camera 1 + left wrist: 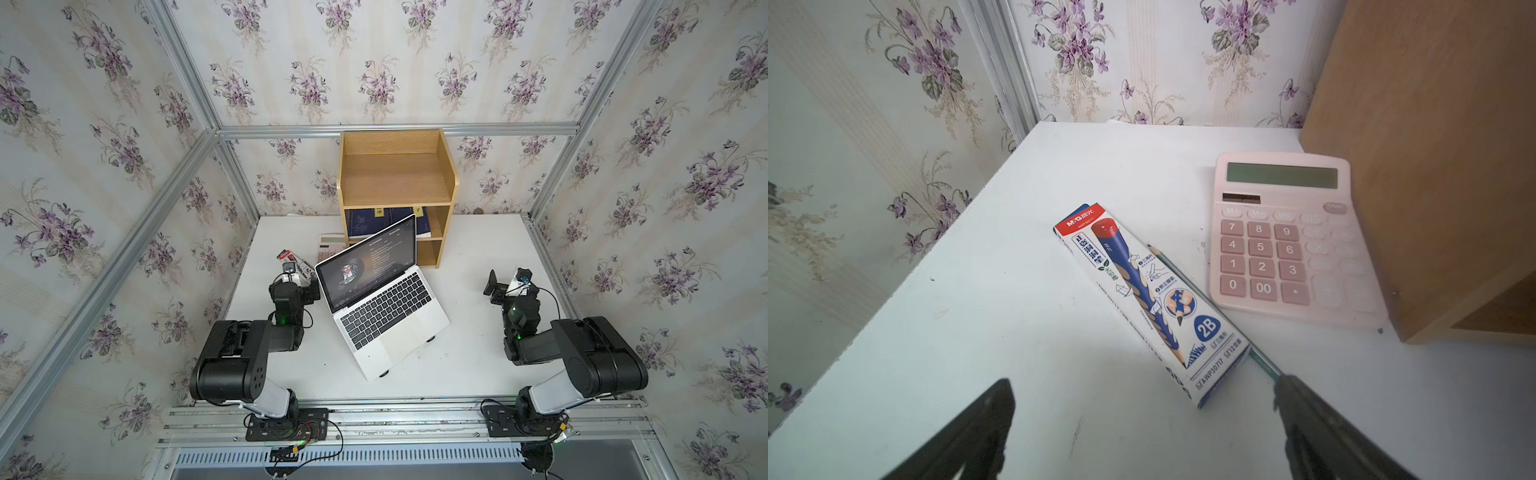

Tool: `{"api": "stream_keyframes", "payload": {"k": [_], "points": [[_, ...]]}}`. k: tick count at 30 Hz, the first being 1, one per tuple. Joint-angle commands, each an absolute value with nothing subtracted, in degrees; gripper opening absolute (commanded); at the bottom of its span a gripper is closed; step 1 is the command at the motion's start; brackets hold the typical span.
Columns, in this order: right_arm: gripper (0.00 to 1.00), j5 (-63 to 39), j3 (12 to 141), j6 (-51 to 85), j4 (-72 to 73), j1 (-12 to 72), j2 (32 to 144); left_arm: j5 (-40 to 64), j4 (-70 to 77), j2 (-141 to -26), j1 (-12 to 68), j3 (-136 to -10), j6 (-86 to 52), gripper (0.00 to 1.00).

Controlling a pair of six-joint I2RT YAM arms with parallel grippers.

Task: Close the laptop lid and set it aside
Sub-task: Close the lid of the laptop.

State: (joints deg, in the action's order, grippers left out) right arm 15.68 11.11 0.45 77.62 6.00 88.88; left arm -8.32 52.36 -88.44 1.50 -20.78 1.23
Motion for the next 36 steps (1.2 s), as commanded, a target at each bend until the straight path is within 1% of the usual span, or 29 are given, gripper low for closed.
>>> {"api": "stream_keyframes", "payload": {"k": [1, 10, 11, 12, 13, 14, 16, 17, 18, 19, 20, 23, 24, 25, 26, 29, 31, 32, 34, 35, 36], "points": [[1.0, 15.5, 11.1, 0.6, 78.4, 6.0, 88.8, -8.3, 53.8, -88.5, 1.4, -21.0, 1.6, 1.0], [1.0, 13.8, 11.1, 0.0, 78.5, 5.9, 88.8, -8.3, 53.8, -88.5, 1.4, -21.0, 1.6, 0.99], [1.0, 13.9, 11.3, 0.2, 77.9, 5.9, 88.7, -8.8, 54.1, -88.5, 1.5, -20.9, 1.6, 1.0], [1.0, 13.9, 10.9, 0.1, 78.2, 5.9, 88.6, -11.7, 53.1, -87.9, 1.6, -21.0, 0.9, 1.0], [1.0, 14.0, 10.6, -0.3, 79.1, 6.0, 88.2, -12.2, 50.1, -85.8, 1.8, -20.9, -0.2, 0.99], [1.0, 13.9, 10.1, -0.6, 78.6, 6.2, 86.6, -11.4, 48.1, -84.1, 1.8, -20.9, 0.2, 0.99], [1.0, 16.0, 9.1, -0.6, 76.7, 7.0, 80.8, -10.9, 52.5, -82.9, 2.4, -19.3, 2.2, 1.0], [1.0, 18.2, 10.1, 0.6, 70.9, 7.3, 76.4, -14.7, 51.0, -81.9, 3.2, -19.5, 2.2, 1.0], [1.0, 19.8, 12.0, 3.2, 62.5, 7.4, 72.2, -19.2, 45.9, -78.5, 3.4, -20.7, 0.7, 1.0], [1.0, 21.1, 15.0, 7.1, 51.5, 7.5, 67.2, -23.6, 35.9, -74.1, 3.3, -24.2, -2.0, 1.0], [1.0, 21.1, 17.2, 9.9, 44.7, 7.4, 64.4, -26.1, 27.4, -71.4, 3.3, -27.6, -5.3, 1.0], [1.0, 18.3, 24.3, 17.4, 24.1, 7.4, 59.0, -31.5, -2.4, -65.7, 3.0, -38.5, -20.4, 1.0], [1.0, 17.1, 27.6, 19.0, 16.0, 7.3, 58.1, -32.6, -9.6, -64.9, 2.9, -40.6, -26.2, 1.0], [1.0, 17.0, 30.2, 21.6, 9.9, 7.3, 57.6, -32.0, -14.6, -64.2, 2.7, -41.8, -31.9, 1.0], [1.0, 16.5, 32.9, 23.2, 5.2, 7.3, 57.5, -27.6, -15.6, -63.2, 2.3, -41.8, -32.3, 1.0], [1.0, 7.2, 40.1, 24.4, -4.9, 7.2, 58.1, -13.6, -15.2, -58.9, 1.9, -38.8, -32.1, 1.0], [0.99, 1.0, 46.7, 27.6, -11.3, 7.2, 59.3, -7.8, -15.9, -55.1, 1.8, -36.4, -34.3, 0.99], [0.96, -2.4, 50.0, 29.1, -14.0, 7.2, 60.2, -5.3, -15.9, -53.1, 1.8, -35.1, -35.5, 0.99], [0.88, -10.7, 56.3, 31.0, -16.9, 7.5, 62.0, -0.7, -15.7, -49.0, 1.8, -32.6, -37.0, 0.98], [0.84, -13.9, 58.8, 32.5, -17.8, 8.2, 62.9, 0.8, -16.2, -47.1, 1.8, -31.7, -37.8, 0.97], [0.82, -14.8, 61.6, 33.8, -18.8, 9.9, 63.9, 2.1, -17.2, -45.2, 1.8, -30.9, -38.8, 0.97]]}}
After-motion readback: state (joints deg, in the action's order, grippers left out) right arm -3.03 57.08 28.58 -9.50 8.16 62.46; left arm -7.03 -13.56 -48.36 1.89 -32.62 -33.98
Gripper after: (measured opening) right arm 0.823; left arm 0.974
